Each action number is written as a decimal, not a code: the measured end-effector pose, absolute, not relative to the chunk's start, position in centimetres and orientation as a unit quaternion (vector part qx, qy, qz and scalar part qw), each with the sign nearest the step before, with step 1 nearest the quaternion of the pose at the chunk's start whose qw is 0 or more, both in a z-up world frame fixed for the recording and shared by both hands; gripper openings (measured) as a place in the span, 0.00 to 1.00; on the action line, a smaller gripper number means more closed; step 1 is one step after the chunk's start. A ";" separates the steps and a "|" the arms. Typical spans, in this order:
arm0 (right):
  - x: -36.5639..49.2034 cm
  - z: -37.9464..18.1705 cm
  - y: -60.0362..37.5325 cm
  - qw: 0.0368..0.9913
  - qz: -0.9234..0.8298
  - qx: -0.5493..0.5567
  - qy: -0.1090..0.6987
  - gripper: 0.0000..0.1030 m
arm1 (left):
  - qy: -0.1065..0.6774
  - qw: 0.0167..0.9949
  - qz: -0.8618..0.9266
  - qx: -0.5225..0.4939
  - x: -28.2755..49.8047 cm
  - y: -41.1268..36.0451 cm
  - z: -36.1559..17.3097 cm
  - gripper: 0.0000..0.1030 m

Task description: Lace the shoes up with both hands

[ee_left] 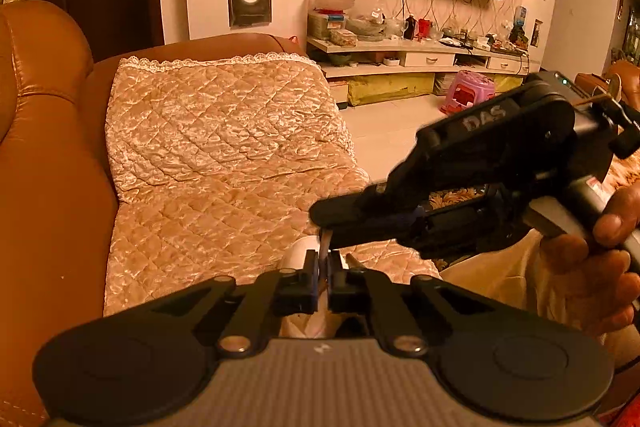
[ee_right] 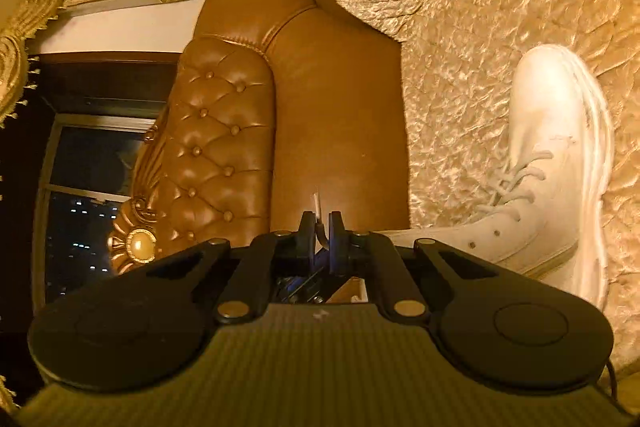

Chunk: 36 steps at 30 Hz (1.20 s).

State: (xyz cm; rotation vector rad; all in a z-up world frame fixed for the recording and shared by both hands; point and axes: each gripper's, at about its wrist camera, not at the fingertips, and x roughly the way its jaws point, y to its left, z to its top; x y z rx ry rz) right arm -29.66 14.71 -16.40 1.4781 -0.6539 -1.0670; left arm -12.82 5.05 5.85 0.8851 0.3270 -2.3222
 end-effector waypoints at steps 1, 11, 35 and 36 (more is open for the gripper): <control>-29.8 -15.9 14.8 0.563 -0.475 0.624 -0.260 0.33 | 0.120 0.314 -0.880 0.337 -12.7 5.0 6.0 0.03; -25.1 -11.3 13.4 0.588 -0.621 0.518 0.026 0.50 | 0.034 0.289 -0.865 0.409 -13.5 5.6 7.1 0.03; -28.8 -16.5 22.2 0.496 -0.636 0.584 -0.094 0.63 | -0.180 0.051 -0.780 0.598 -22.8 7.3 3.9 0.03; -28.6 -16.6 22.3 0.508 -0.627 0.584 -0.087 0.60 | -0.188 0.043 -0.773 0.604 -22.8 7.4 3.7 0.03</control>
